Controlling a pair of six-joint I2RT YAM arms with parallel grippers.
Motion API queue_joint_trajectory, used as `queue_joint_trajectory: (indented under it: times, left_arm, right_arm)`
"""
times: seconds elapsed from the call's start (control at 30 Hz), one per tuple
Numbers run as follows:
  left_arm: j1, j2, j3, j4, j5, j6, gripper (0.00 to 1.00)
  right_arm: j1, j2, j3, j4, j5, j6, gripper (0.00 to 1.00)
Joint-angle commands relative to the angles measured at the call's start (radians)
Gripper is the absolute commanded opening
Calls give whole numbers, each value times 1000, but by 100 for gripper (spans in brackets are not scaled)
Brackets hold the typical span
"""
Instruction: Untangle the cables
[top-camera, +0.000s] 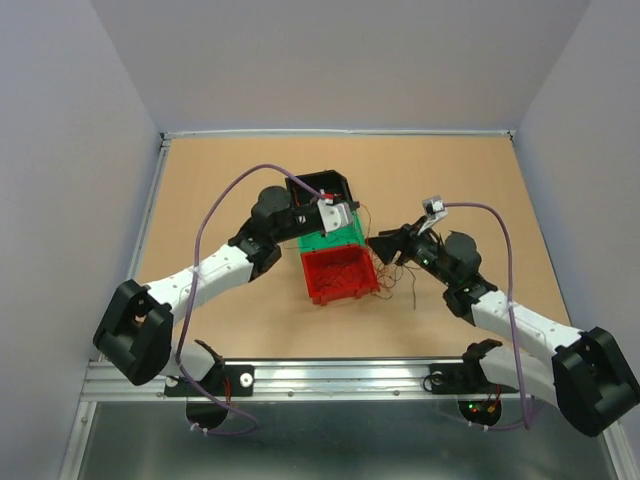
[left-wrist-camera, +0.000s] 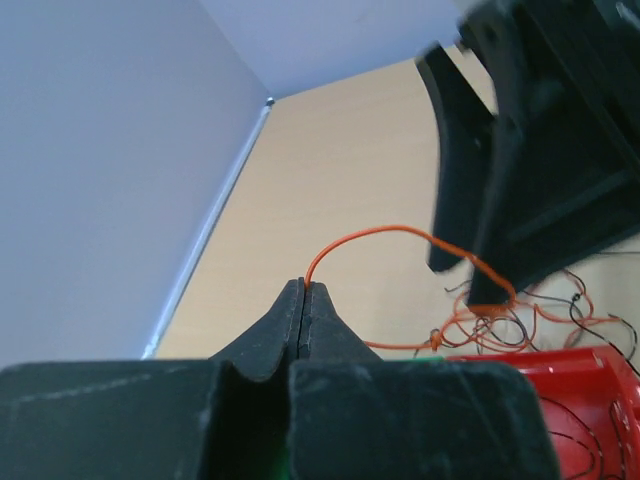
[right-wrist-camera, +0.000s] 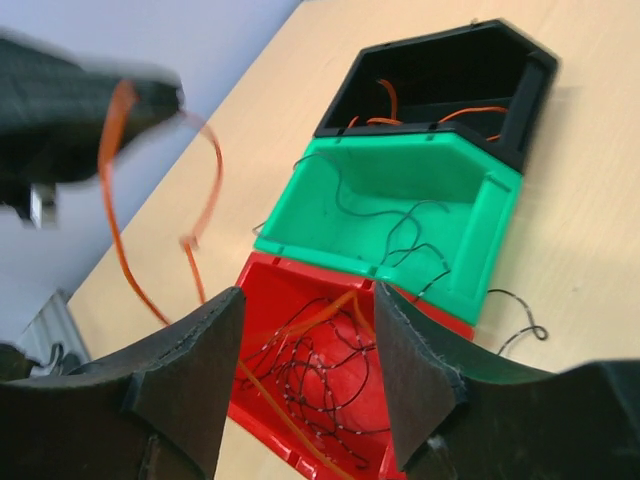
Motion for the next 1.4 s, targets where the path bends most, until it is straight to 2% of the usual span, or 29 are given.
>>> queue_joint_trajectory:
  times: [0.0, 0.07, 0.17, 0.2, 0.3, 0.37, 0.43, 0.5, 0.57, 0.67, 0.8, 0.87, 0.97, 1.07, 1.1, 1.17, 1.27, 1.3, 1.33, 1.37]
  left_arm:
    - [1, -23, 233, -102, -73, -45, 0]
    - [1, -14, 388, -220, -122, -28, 0]
    - [12, -6, 560, -328, -178, -10, 0]
    - [15, -8, 669, -380, -193, -7, 0]
    - [23, -20, 826, -397, -239, -17, 0]
    - [23, -28, 887, -397, -254, -27, 0]
    - [23, -28, 958, -396, -286, -48, 0]
    - [23, -28, 999, -393, -341, -39, 0]
    - [23, -26, 1003, -376, -392, -28, 0]
    - [33, -14, 960, -344, -451, 9, 0]
    - [78, 32, 966, -310, -578, 9, 0]
    - [154, 67, 995, -302, -595, -88, 0]
    - [214, 86, 1053, -321, -590, -177, 0]
    - [230, 69, 1000, -322, -494, -171, 0]
    - [230, 61, 960, -334, -418, -166, 0]
    - [228, 58, 920, -354, -374, -154, 0]
    - [228, 60, 807, -333, -371, -129, 0]
    - [230, 60, 744, -301, -380, -122, 0]
    - [230, 61, 716, -286, -383, -103, 0]
    - [231, 69, 692, -269, -385, -96, 0]
  right_arm:
    - [11, 98, 75, 145, -223, -29, 63]
    - [10, 169, 86, 164, -246, -30, 67]
    - [11, 244, 106, 149, -184, -22, 67]
    - [11, 296, 144, 54, -79, -27, 63]
    - [11, 399, 208, -127, 140, -18, 55]
    - [13, 419, 248, -193, 247, 23, 46]
    - [10, 401, 238, -215, 391, 54, 20]
    - [8, 326, 201, -226, 531, 71, 1]
    - [5, 221, 172, -253, 625, 102, 1]
    - [-15, 84, 115, -293, 844, 139, 1]
    - [-87, 22, 93, -423, 979, 253, 1]
    - [-143, 34, 100, -474, 986, 315, 1]
    - [-154, 83, 126, -499, 975, 338, 2]
    - [-154, 102, 146, -499, 926, 330, 4]
    - [-154, 100, 146, -499, 901, 324, 4]
    - [-154, 96, 149, -496, 883, 306, 4]
    - [-154, 96, 155, -467, 812, 254, 12]
    - [-154, 99, 153, -455, 777, 240, 19]
    - [-154, 103, 155, -445, 769, 229, 50]
    - [-154, 108, 155, -444, 765, 229, 52]
